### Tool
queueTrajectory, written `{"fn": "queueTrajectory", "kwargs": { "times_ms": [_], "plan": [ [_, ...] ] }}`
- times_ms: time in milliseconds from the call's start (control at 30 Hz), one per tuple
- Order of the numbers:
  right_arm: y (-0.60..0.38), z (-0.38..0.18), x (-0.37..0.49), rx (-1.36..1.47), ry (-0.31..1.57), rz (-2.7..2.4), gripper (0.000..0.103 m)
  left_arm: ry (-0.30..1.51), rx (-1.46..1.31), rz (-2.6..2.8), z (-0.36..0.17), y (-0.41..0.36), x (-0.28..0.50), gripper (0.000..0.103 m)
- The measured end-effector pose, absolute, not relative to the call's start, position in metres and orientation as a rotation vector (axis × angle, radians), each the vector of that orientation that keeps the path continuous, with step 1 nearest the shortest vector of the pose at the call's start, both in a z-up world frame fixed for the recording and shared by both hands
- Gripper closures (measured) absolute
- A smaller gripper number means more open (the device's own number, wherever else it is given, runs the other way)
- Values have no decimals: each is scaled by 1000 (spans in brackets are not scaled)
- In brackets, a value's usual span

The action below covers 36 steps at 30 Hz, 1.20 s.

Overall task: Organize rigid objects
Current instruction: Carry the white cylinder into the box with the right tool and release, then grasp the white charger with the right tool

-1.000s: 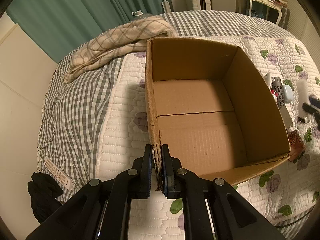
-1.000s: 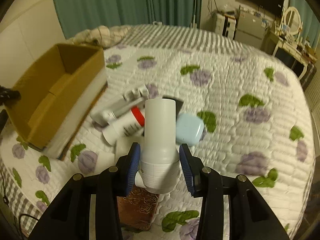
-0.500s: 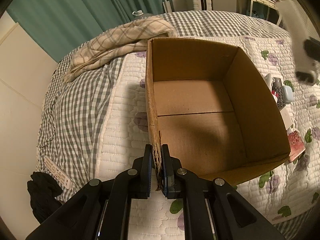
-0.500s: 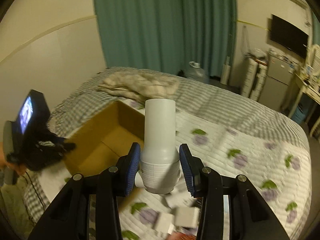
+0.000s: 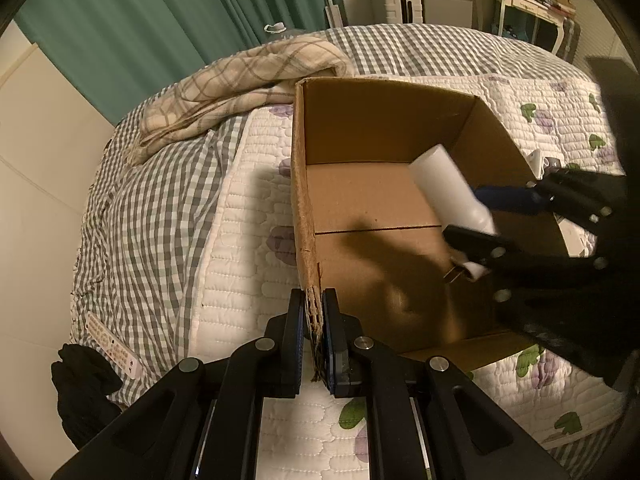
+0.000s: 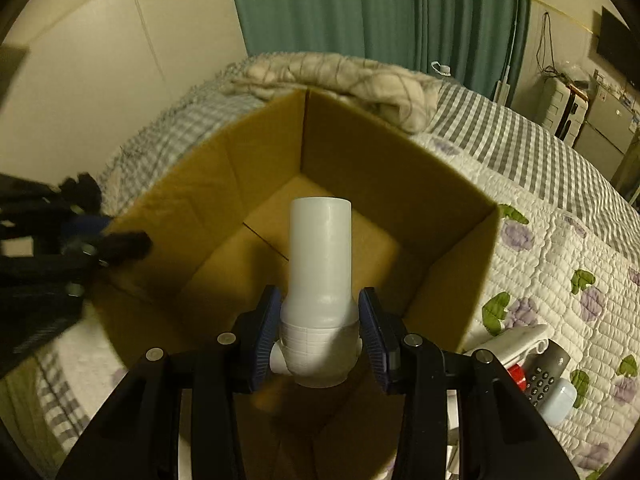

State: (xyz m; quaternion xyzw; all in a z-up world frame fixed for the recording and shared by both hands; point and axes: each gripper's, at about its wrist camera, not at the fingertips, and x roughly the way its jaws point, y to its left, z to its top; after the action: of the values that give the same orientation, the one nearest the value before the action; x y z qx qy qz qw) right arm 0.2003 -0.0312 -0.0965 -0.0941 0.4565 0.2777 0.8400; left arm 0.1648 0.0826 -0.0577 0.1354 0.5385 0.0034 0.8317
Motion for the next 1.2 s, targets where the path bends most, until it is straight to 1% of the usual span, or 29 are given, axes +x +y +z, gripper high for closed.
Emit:
{"fn": "queueTrajectory", "kwargs": {
  "times_ms": [233, 367, 400, 433, 467, 500, 600, 733, 867, 967, 1100, 1200],
  "plan": [
    [-25, -108, 202, -243, 979, 560, 62, 1139, 298, 4, -58, 82, 165, 95],
    [-29, -101, 201, -215, 966, 573, 62, 1139, 294, 6, -58, 82, 164, 95],
    [-31, -97, 200, -204, 960, 578, 60, 1141, 296, 5, -58, 82, 164, 95],
    [-36, -90, 198, -188, 939, 577, 48, 1146, 297, 2, -59, 82, 163, 95],
    [-41, -84, 196, -179, 921, 571, 39, 1146, 296, 5, -59, 82, 163, 95],
    [-48, -74, 193, -168, 894, 562, 25, 1146, 297, 4, -58, 81, 163, 95],
    [-67, -47, 187, -160, 847, 548, 23, 1147, 294, 8, -59, 81, 163, 94],
    [-107, -2, 175, -147, 760, 475, 14, 1146, 300, 7, -59, 81, 163, 94],
    [-148, 29, 166, -157, 706, 382, 11, 1149, 300, 9, -59, 81, 163, 94],
    [-174, 33, 159, -179, 700, 304, 10, 1149, 300, 8, -59, 81, 163, 94],
    [-196, 12, 151, -214, 725, 242, 10, 1149, 299, 10, -58, 81, 163, 94],
    [-203, -22, 150, -223, 788, 213, 10, 1149, 302, 12, -58, 80, 162, 94]
  ]
}}
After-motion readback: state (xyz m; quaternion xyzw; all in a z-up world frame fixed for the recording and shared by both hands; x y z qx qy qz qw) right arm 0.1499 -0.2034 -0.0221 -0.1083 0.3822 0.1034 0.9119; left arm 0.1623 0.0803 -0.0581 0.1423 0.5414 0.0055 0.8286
